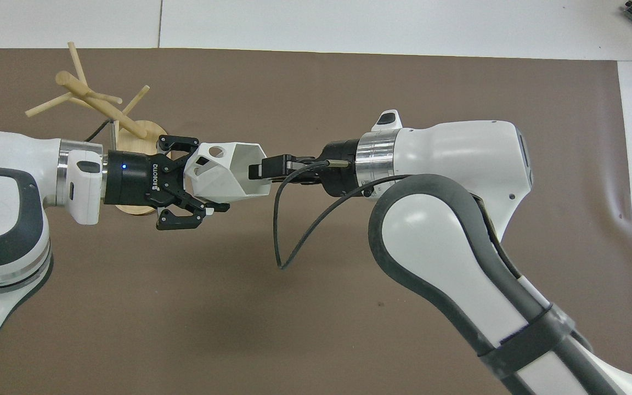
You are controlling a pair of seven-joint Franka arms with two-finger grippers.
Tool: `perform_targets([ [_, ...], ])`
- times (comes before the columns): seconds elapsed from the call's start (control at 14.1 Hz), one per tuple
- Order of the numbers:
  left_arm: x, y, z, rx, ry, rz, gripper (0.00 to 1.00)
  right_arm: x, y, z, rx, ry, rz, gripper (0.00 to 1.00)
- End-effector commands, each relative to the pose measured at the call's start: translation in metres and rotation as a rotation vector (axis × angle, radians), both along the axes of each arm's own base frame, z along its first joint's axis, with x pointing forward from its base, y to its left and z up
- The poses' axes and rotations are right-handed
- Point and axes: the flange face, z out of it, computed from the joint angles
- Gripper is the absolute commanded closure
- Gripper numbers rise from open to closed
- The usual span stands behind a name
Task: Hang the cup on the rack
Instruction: 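Close the left gripper on the white cup held by the right gripper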
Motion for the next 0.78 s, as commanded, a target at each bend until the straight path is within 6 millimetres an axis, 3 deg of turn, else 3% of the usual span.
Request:
perform_targets([
  [0.0,-0.008,0.001,0.003,-0.01,0.002,0.027,1.0,0.004,-0.001,0.004,-0.009,-0.002,-0.004,0.0],
  [0.21,-0.008,0.004,0.001,-0.005,0.002,0.037,1.0,0.005,-0.003,0.005,-0.013,-0.011,-0.007,0.0],
  [0.71,-0.013,0.03,-0.033,0.086,-0.049,0.186,1.0,0.008,-0.02,0.02,-0.204,-0.166,0.041,0.0],
])
